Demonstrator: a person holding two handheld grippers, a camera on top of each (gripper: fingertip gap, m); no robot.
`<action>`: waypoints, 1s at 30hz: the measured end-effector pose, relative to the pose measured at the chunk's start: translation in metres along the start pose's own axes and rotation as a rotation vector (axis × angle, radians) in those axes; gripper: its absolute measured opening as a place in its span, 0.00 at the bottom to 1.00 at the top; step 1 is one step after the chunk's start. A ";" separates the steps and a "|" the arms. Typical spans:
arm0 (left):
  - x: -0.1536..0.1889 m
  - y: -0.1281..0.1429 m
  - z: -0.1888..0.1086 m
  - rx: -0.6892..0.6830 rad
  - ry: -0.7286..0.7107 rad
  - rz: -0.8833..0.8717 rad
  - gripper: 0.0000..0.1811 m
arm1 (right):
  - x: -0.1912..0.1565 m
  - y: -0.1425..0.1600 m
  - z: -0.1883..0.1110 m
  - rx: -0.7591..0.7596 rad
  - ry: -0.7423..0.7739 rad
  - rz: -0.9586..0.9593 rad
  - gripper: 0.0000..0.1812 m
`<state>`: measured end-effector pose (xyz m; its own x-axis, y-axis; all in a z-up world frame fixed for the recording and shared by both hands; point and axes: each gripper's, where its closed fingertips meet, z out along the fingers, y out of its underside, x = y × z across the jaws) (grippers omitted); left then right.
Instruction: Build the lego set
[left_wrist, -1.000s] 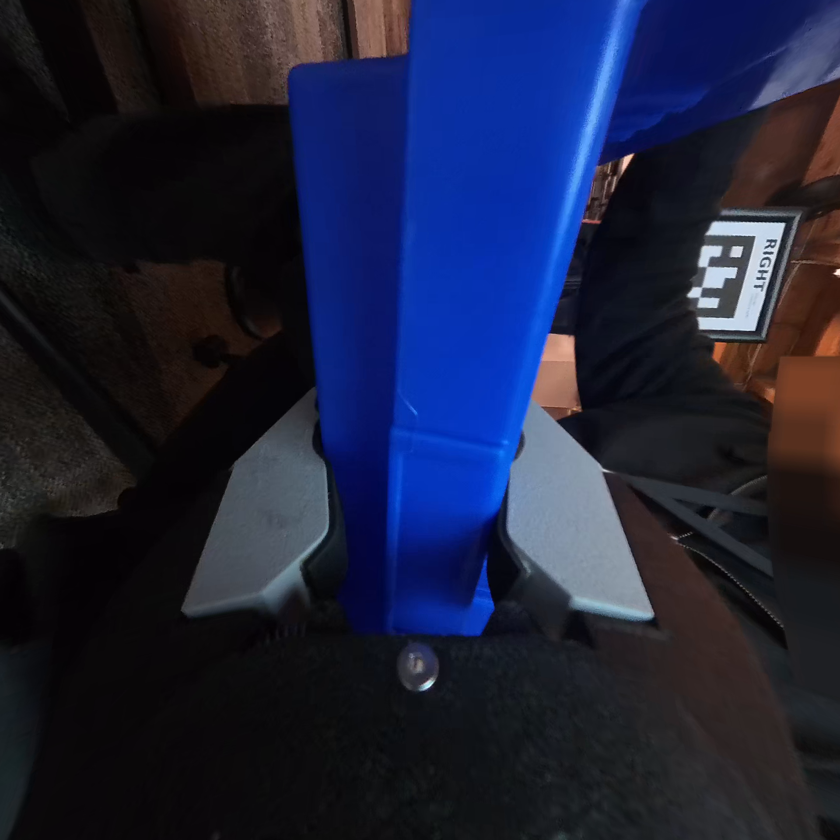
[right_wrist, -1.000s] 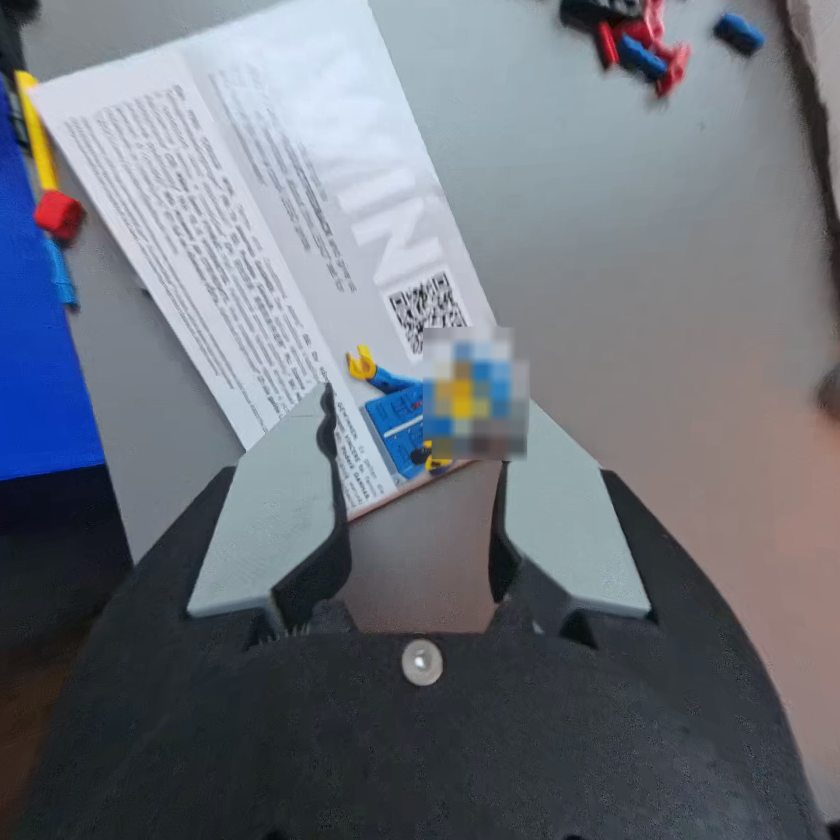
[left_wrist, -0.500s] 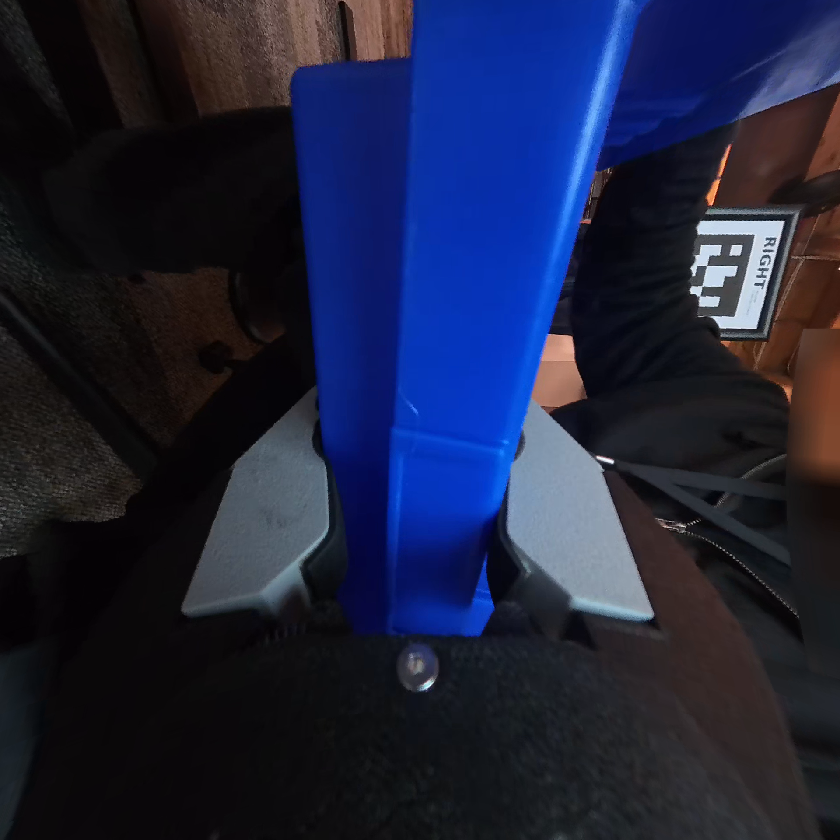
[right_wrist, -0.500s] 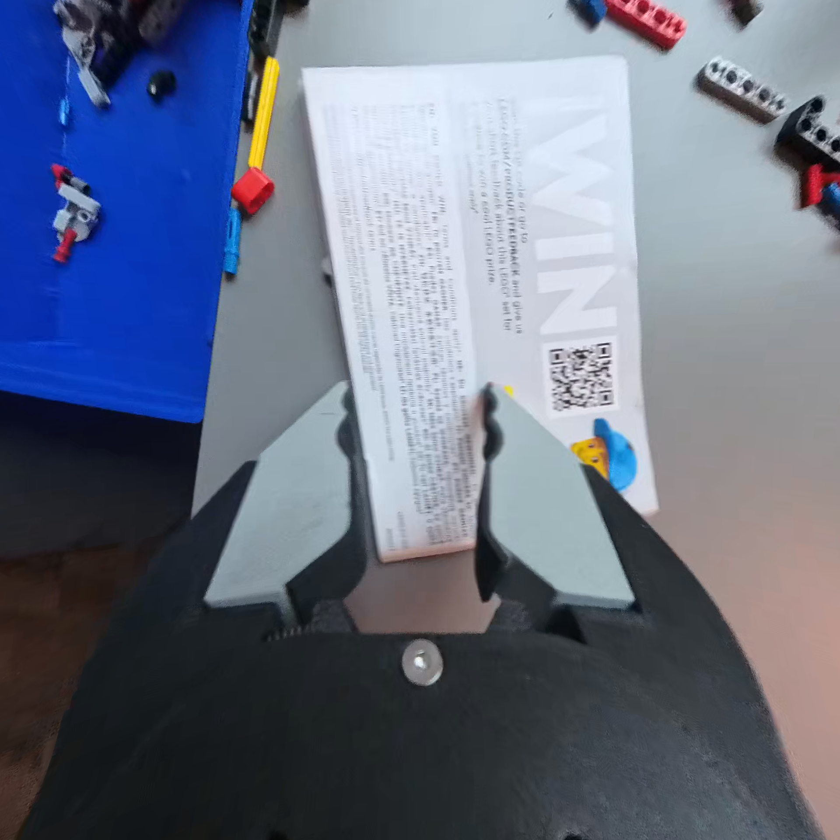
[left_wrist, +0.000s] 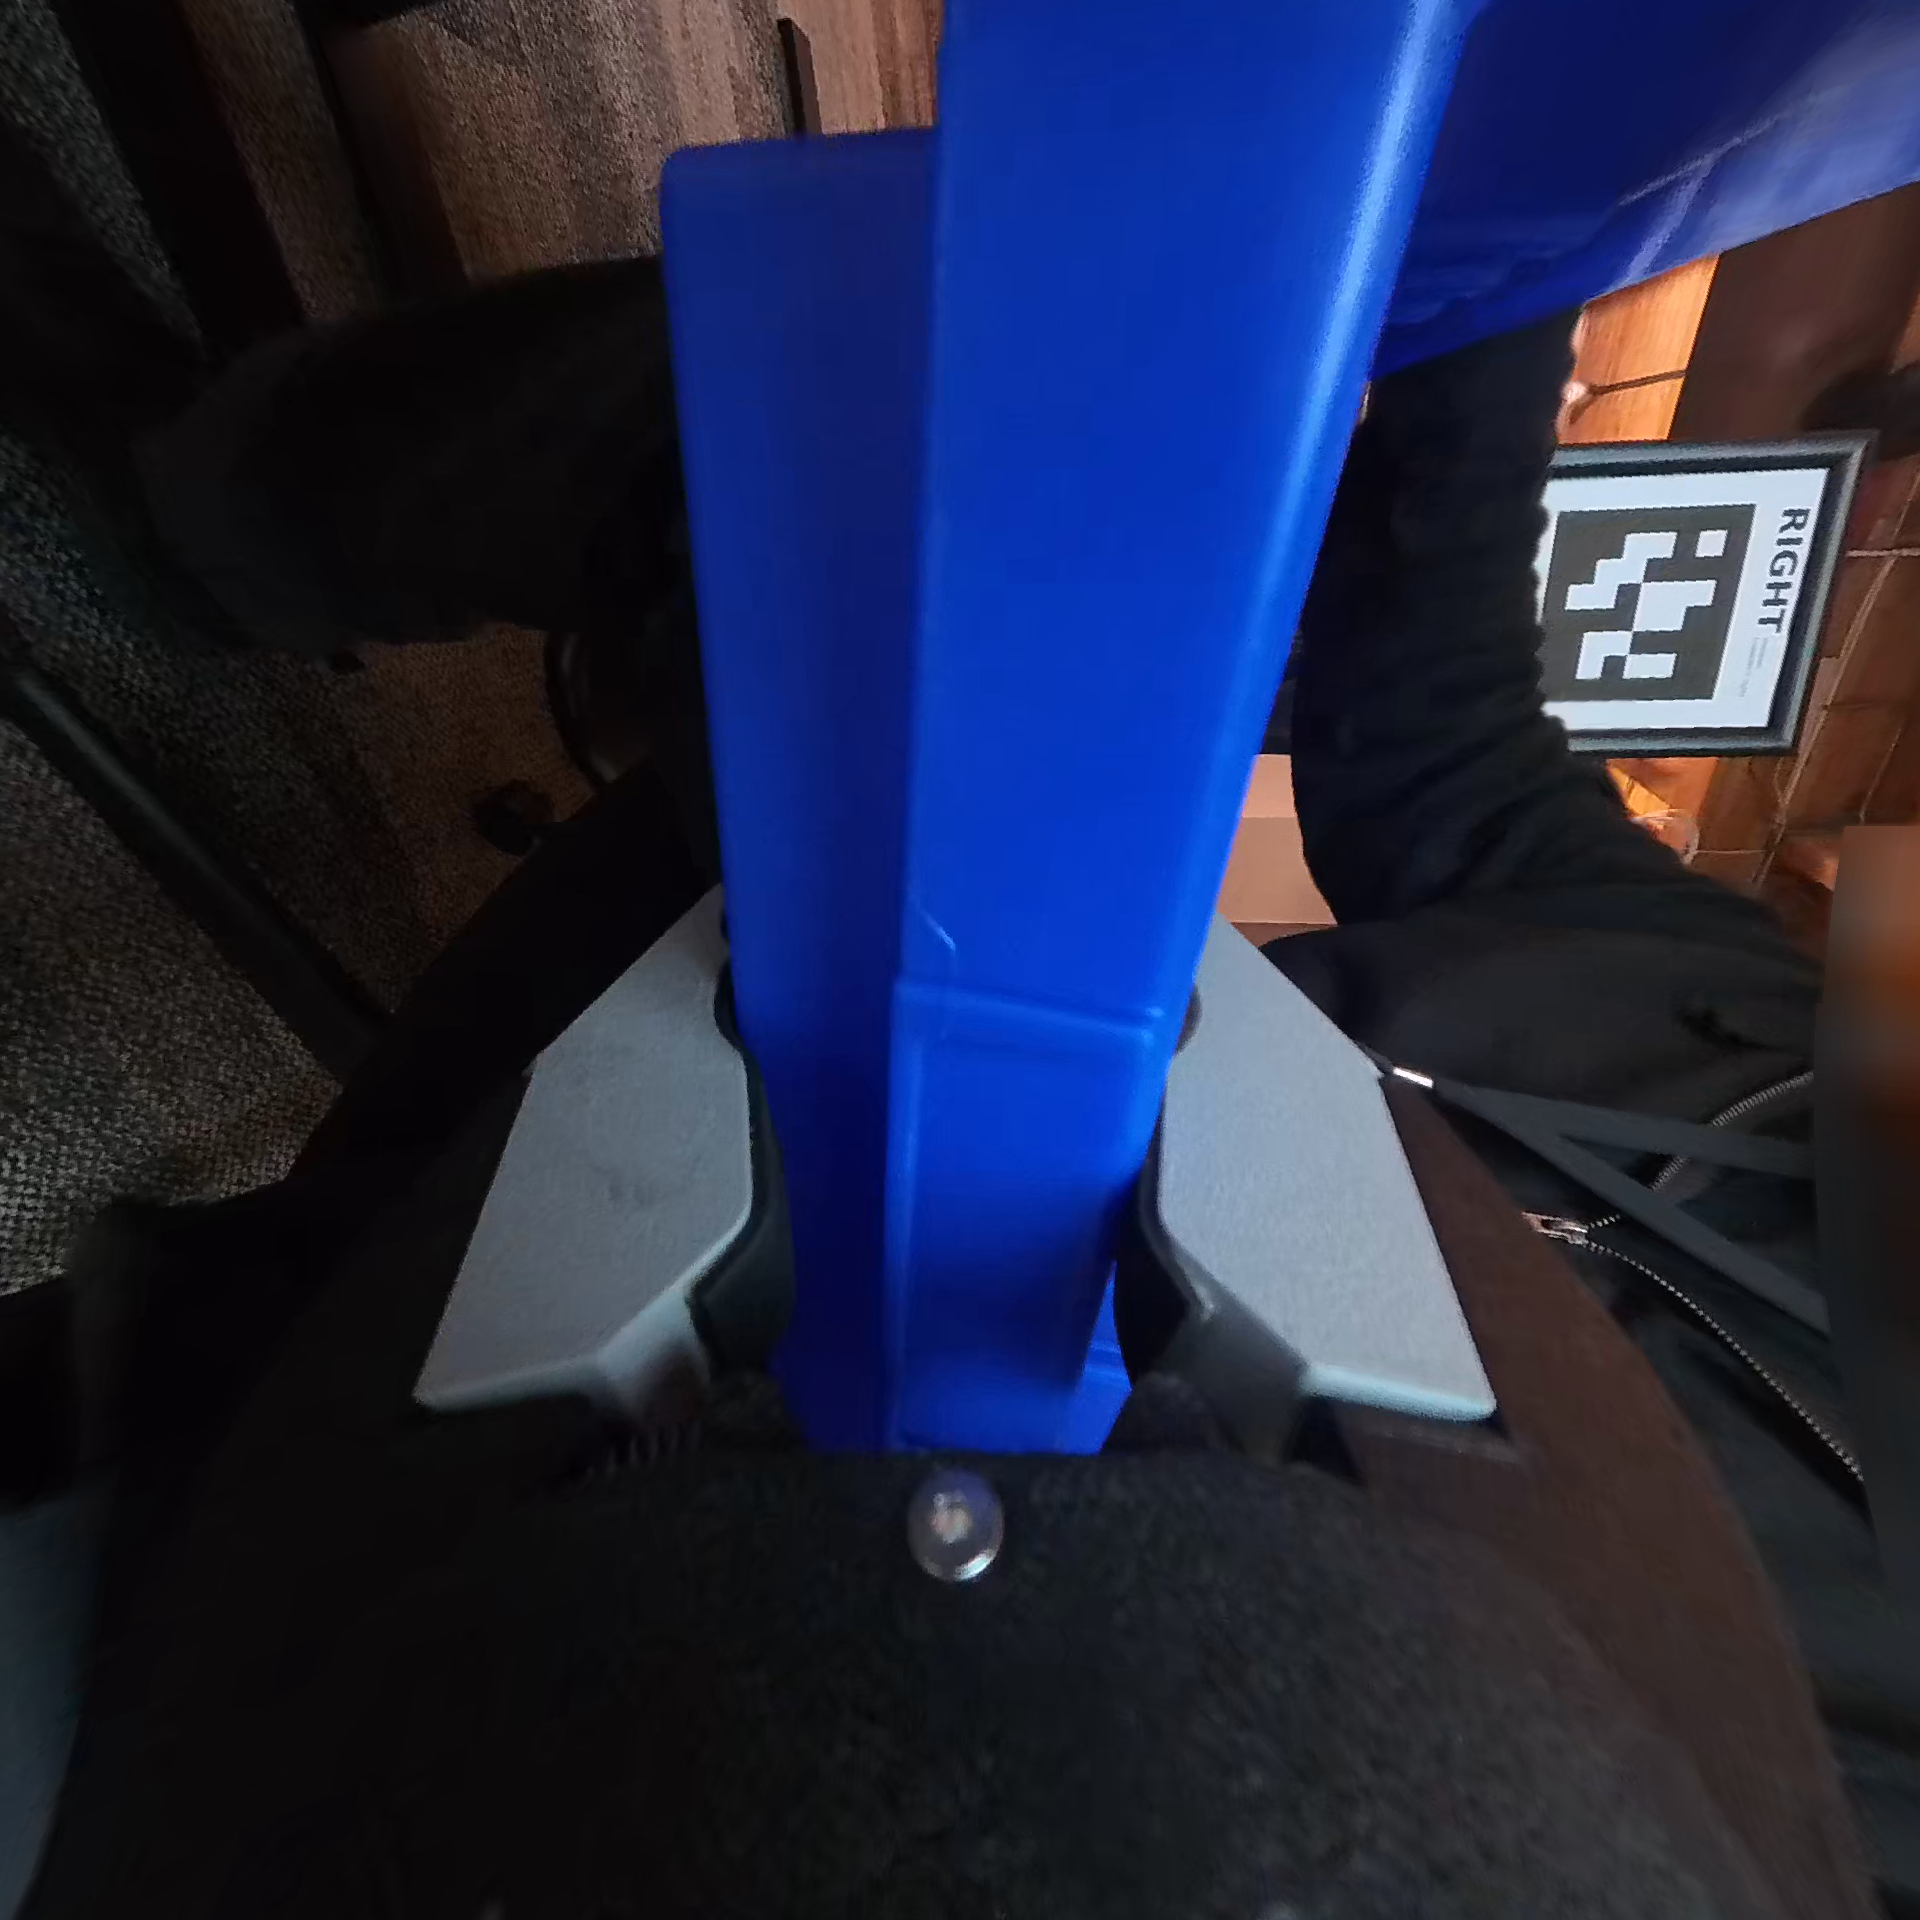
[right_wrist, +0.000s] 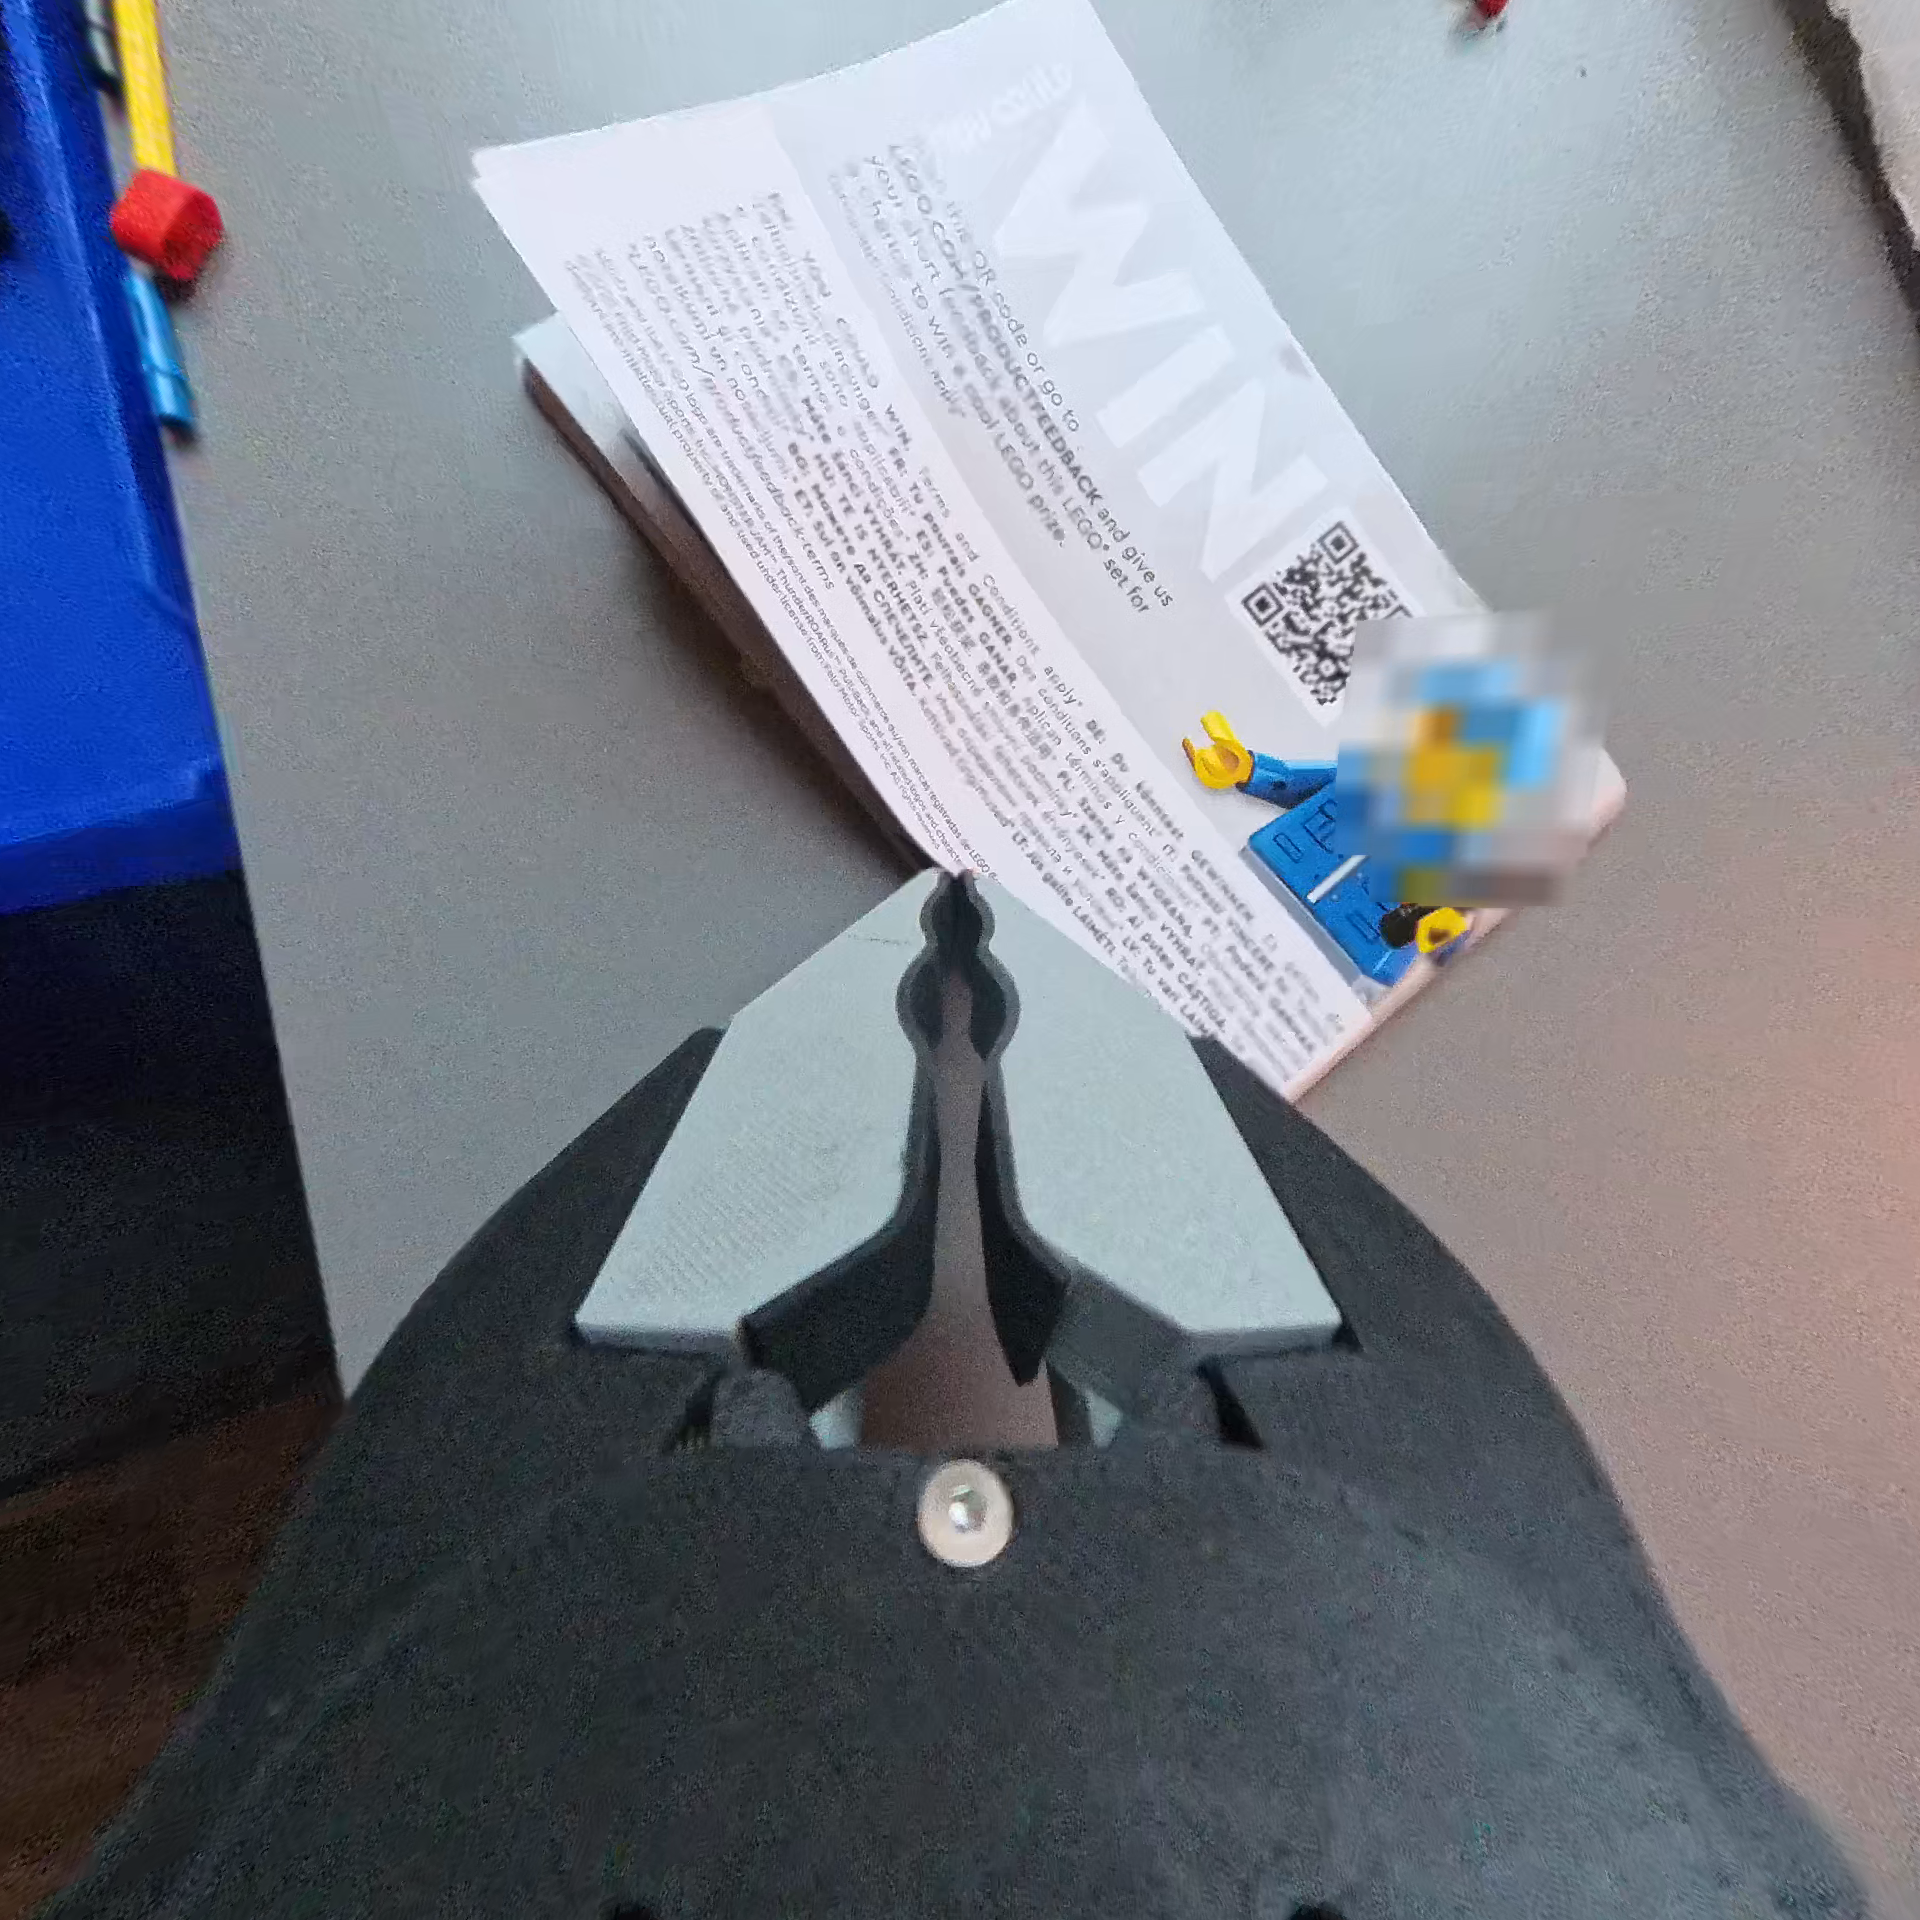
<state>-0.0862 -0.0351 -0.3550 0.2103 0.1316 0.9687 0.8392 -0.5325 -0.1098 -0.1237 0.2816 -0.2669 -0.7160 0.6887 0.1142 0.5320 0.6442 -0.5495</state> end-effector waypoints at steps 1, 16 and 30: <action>0.000 -0.001 0.000 0.001 0.001 0.002 0.41 | -0.004 0.002 -0.002 -0.004 0.000 0.006 0.00; -0.004 -0.002 -0.002 0.009 -0.022 0.003 0.42 | -0.013 -0.013 0.008 0.022 0.070 0.159 0.38; -0.007 0.000 0.001 0.000 -0.020 -0.027 0.41 | -0.056 -0.063 0.033 0.178 -0.025 0.020 0.00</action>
<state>-0.0874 -0.0349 -0.3620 0.1972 0.1624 0.9668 0.8448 -0.5286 -0.0835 -0.1318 0.1915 -0.2658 -0.7184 0.6908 0.0820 0.4594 0.5596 -0.6898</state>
